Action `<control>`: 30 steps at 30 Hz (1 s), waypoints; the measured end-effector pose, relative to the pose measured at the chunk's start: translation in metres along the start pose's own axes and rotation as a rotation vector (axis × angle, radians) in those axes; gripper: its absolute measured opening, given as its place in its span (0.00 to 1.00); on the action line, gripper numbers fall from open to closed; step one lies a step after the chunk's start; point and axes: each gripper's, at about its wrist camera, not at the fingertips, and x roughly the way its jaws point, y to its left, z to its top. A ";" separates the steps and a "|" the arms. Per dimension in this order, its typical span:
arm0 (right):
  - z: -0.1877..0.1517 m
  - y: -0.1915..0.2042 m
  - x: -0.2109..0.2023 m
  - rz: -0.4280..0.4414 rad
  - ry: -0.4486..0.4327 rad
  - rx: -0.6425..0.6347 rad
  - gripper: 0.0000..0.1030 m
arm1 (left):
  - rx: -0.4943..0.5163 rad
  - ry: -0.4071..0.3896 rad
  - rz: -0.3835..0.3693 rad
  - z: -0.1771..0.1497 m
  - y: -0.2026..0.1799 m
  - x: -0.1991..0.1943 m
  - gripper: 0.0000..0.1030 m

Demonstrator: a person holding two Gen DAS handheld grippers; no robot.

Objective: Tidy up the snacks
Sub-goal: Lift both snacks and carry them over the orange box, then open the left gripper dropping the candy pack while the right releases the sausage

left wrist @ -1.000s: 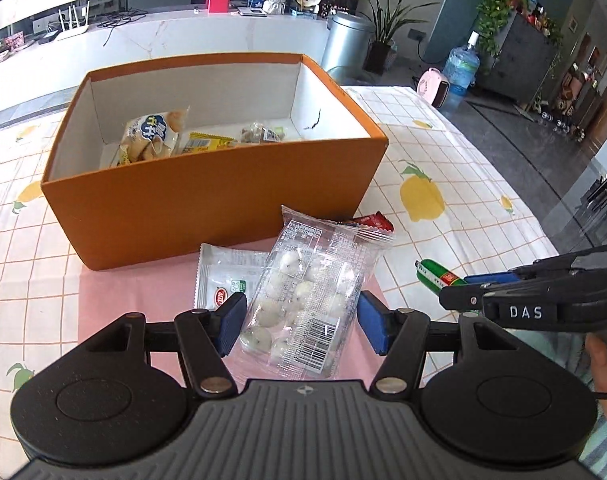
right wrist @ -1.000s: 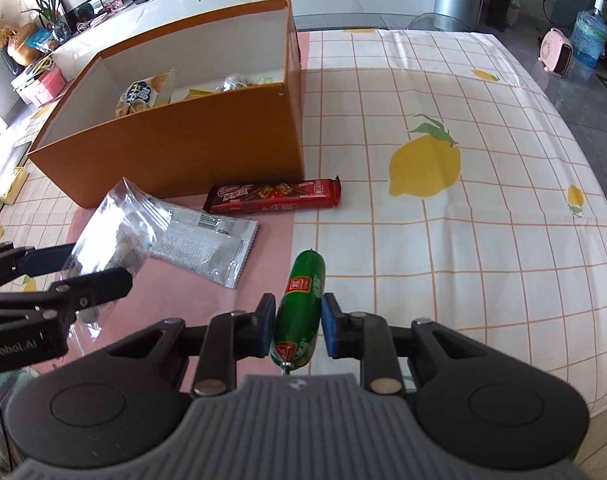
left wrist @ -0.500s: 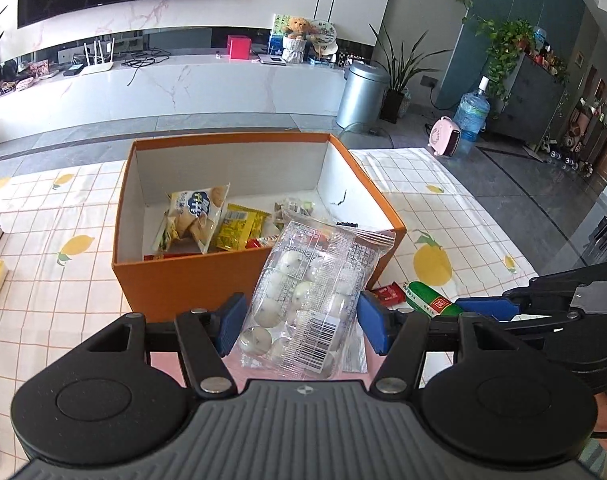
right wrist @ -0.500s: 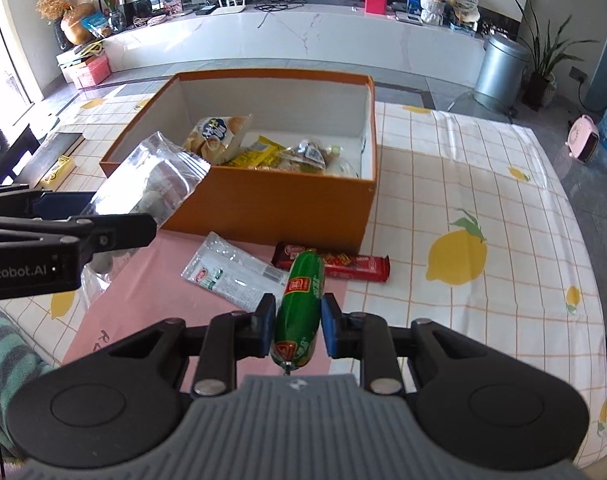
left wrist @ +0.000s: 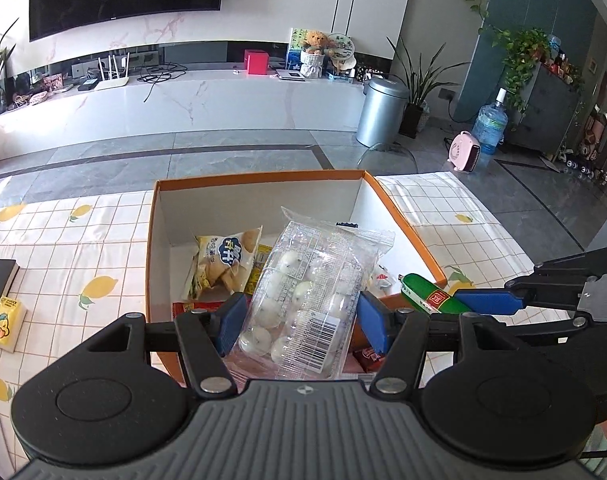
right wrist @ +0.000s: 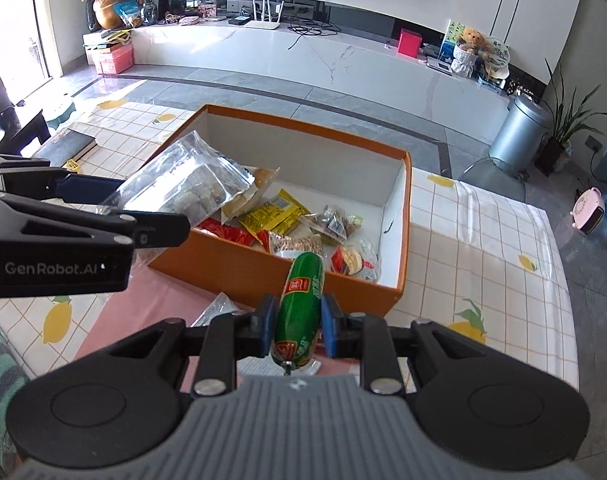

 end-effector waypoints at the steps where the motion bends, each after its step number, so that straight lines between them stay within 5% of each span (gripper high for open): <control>1: 0.004 0.001 0.003 -0.001 0.000 -0.012 0.20 | 0.000 -0.001 0.003 0.003 0.002 0.003 0.67; 30: 0.051 -0.014 0.139 -0.018 0.151 -0.181 0.20 | 0.060 0.176 0.112 0.023 0.027 0.111 0.64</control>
